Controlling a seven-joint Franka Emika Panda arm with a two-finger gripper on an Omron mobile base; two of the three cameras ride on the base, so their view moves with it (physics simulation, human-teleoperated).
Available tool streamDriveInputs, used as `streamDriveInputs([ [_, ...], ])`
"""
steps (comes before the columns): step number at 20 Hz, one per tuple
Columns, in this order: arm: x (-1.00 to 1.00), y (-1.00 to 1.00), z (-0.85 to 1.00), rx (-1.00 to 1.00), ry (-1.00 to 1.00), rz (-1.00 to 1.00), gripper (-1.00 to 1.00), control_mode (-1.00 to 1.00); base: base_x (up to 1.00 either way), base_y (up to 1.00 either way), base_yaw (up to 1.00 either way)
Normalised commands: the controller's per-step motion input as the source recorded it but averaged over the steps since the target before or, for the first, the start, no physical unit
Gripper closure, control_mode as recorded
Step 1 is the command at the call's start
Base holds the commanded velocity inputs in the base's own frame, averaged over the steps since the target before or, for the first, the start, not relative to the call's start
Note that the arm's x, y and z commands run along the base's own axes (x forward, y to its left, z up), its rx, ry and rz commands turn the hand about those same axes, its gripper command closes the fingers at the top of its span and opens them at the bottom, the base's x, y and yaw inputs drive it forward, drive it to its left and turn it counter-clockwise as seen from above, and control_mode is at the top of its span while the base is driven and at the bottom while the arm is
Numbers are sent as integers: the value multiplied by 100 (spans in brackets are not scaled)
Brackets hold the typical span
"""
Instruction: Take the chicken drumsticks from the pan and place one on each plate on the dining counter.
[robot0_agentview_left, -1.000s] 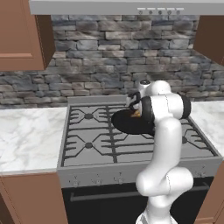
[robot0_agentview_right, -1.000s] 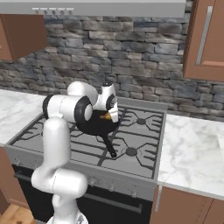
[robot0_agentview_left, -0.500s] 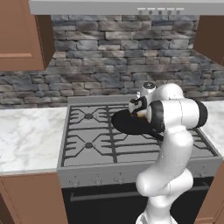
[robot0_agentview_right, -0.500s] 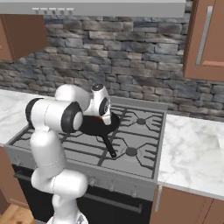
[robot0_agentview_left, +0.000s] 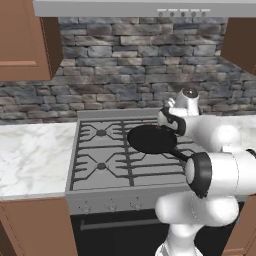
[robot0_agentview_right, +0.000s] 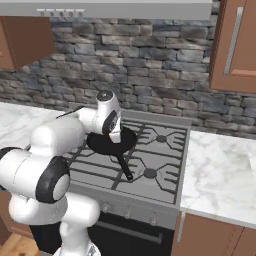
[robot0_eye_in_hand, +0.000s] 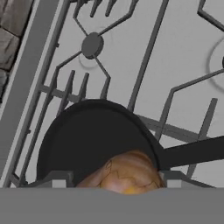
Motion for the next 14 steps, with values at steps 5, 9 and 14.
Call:
streamDriveInputs([
  [5,-100,10,96,-3,3,0,100,-100,0,0,0],
  [9,-100,19,28,0,-14,0,100,-100,0,0,0],
  [14,-100,14,-2,0,-14,2,100,-100,0,0,0],
])
